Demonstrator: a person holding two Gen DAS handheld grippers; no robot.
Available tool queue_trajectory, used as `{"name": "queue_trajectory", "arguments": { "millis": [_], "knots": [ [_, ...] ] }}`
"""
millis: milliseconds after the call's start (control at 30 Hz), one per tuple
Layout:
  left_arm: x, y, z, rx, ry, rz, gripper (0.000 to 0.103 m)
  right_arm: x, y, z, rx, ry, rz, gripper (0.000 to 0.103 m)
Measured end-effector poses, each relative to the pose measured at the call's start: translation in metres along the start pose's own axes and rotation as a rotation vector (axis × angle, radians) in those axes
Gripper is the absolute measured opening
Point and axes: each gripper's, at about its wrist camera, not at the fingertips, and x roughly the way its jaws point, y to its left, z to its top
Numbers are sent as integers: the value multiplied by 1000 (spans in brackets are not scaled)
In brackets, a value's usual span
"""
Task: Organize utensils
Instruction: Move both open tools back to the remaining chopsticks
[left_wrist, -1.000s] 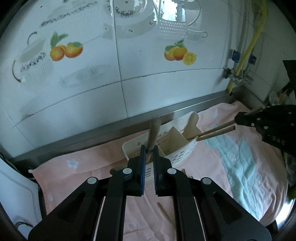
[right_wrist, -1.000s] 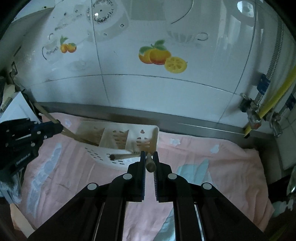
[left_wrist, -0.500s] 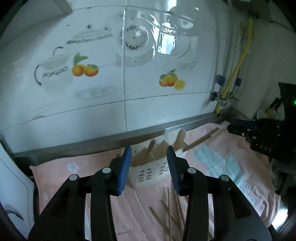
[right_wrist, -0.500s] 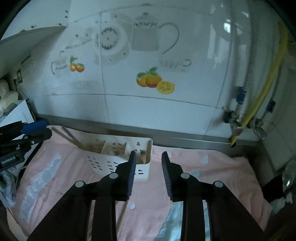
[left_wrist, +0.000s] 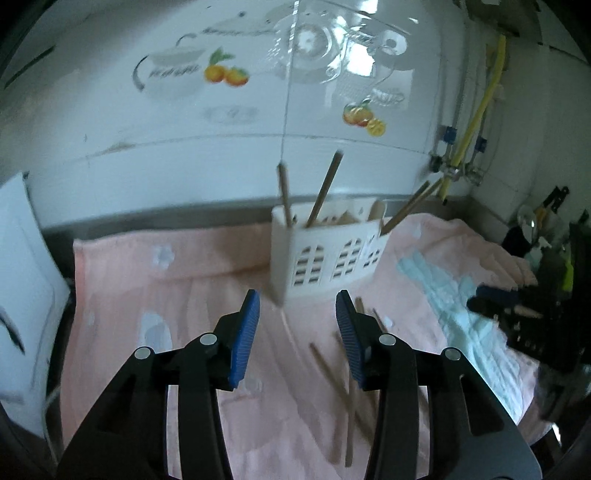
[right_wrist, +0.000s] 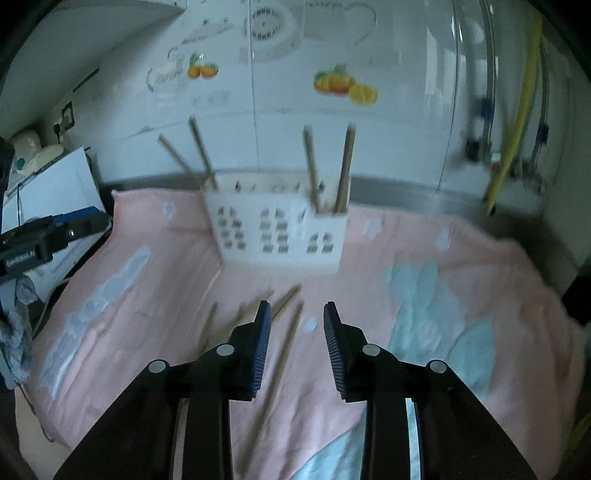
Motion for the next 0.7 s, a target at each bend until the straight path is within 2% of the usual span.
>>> {"name": "queue_trajectory", "arguments": {
  "millis": [133,367,700],
  "knots": [
    [-2,10,-23,-28,11,25,43,12,12,-31,61,37,63,29],
    [-1,24,-55,-85,36,36,43,38,36,-69,163,96,120,22],
    [-1,37,-85,-118,65,45,43,68,47,-82,277,137,124,17]
  ]
}}
